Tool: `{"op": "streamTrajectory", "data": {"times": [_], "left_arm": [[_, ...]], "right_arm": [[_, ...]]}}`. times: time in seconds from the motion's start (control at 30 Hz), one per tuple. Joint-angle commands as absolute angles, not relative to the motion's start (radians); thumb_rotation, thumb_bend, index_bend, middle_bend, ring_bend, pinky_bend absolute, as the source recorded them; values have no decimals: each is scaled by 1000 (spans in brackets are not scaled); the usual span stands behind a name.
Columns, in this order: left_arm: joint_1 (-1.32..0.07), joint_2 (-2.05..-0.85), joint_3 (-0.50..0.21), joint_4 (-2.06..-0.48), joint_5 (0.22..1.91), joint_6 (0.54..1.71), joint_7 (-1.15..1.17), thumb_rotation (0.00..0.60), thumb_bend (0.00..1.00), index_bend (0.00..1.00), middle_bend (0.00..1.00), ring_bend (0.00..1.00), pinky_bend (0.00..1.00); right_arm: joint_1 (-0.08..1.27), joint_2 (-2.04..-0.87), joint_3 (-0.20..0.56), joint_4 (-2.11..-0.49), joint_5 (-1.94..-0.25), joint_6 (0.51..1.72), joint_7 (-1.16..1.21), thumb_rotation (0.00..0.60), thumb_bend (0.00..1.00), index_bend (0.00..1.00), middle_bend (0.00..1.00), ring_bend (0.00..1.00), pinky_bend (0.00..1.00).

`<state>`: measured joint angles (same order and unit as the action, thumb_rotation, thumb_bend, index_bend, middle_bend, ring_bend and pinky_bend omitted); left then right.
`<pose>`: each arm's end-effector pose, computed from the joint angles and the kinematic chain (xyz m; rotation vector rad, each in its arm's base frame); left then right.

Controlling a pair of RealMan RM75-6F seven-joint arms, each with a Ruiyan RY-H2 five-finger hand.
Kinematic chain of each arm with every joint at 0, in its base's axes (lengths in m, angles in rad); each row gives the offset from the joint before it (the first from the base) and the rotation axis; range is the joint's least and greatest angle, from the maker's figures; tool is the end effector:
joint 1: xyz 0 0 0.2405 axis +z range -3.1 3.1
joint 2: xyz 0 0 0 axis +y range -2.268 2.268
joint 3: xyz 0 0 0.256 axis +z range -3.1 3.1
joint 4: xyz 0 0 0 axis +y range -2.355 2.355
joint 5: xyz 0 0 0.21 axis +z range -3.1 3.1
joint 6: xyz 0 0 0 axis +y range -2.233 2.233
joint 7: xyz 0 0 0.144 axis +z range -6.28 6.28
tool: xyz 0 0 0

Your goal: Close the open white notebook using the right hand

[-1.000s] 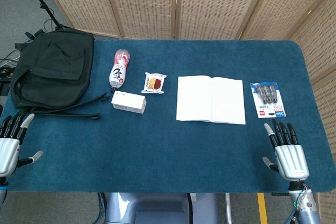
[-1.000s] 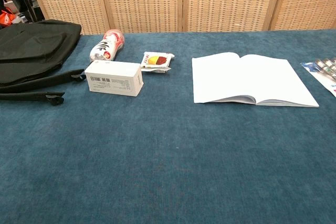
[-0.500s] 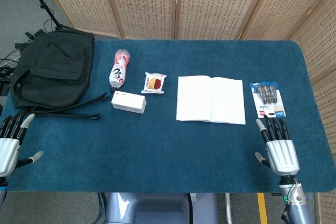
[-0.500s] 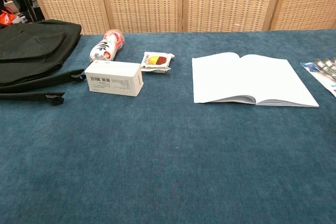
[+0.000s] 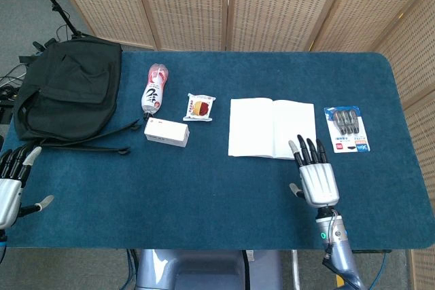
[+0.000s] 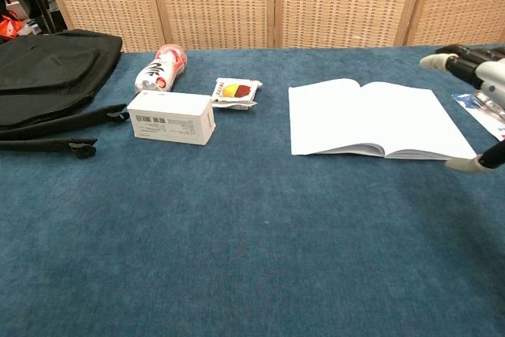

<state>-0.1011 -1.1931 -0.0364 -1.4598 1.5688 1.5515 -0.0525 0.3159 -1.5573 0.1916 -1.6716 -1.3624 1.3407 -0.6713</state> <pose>-0.3191 0.1847 0.1522 -1.4247 -0.8072 -0.9674 -0.1940 -0.2541 0.0301 1.5403 -0.7313 0.8805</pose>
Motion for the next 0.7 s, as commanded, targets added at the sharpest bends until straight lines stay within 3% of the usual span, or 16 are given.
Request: {"op": "streamTrajectory", "data": {"times": [0.03, 0.7], "left_arm": [[-101, -1192, -35, -1460, 1571, 1550, -56, 552, 60, 0, 0, 0, 0], [-105, -1190, -33, -1455, 1572, 1544, -79, 553, 59, 0, 0, 0, 0]], "right_arm": [[353, -1613, 209, -1659, -1324, 1313, -712, 600, 197, 0, 0, 0, 0], [507, -1799, 271, -1513, -1202, 1237, -809, 600, 195, 0, 0, 0, 0]]}}
